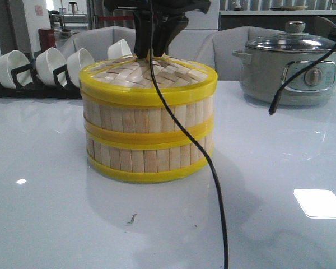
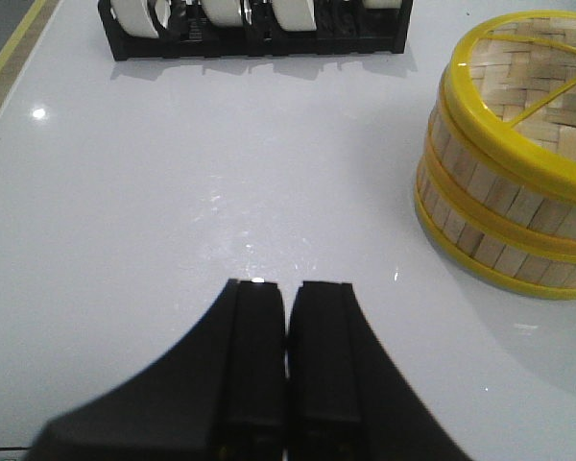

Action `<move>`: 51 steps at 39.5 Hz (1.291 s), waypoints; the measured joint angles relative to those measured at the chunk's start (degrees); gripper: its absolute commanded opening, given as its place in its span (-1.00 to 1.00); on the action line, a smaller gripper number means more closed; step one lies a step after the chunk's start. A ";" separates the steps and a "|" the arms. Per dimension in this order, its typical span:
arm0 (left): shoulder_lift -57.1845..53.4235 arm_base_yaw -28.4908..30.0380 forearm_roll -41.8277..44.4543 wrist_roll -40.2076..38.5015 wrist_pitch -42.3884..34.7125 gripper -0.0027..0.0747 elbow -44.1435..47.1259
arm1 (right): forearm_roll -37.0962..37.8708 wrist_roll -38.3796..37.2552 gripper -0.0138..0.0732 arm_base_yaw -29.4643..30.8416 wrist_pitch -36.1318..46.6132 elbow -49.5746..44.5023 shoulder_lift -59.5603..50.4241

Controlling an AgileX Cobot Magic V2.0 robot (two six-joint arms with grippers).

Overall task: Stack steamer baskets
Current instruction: 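Lower the lid onto the top basket with the right gripper, then open the right gripper and raise it off the lid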

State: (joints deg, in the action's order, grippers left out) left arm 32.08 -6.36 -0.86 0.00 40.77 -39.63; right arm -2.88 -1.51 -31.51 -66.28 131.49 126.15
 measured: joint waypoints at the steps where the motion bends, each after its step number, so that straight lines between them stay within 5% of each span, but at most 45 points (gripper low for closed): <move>1: 0.00 0.00 0.00 0.00 0.00 -0.71 0.00 | 0.00 0.00 -0.41 0.00 0.00 0.00 0.00; 10: 0.00 0.00 0.00 0.00 0.00 -0.71 0.00 | 0.00 0.00 0.31 0.00 0.61 0.00 0.13; 37: 0.00 0.00 0.00 0.00 0.00 -0.71 0.00 | 3.91 -0.71 0.32 0.74 2.83 0.00 -5.13; 51: 0.00 0.00 0.00 0.00 0.00 -0.71 0.00 | 5.20 -2.51 0.31 10.66 9.84 -12.90 -23.39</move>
State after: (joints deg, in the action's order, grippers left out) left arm 32.08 -6.36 -0.86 0.00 40.77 -39.63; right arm 2.32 -4.03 -20.85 -56.43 118.59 102.76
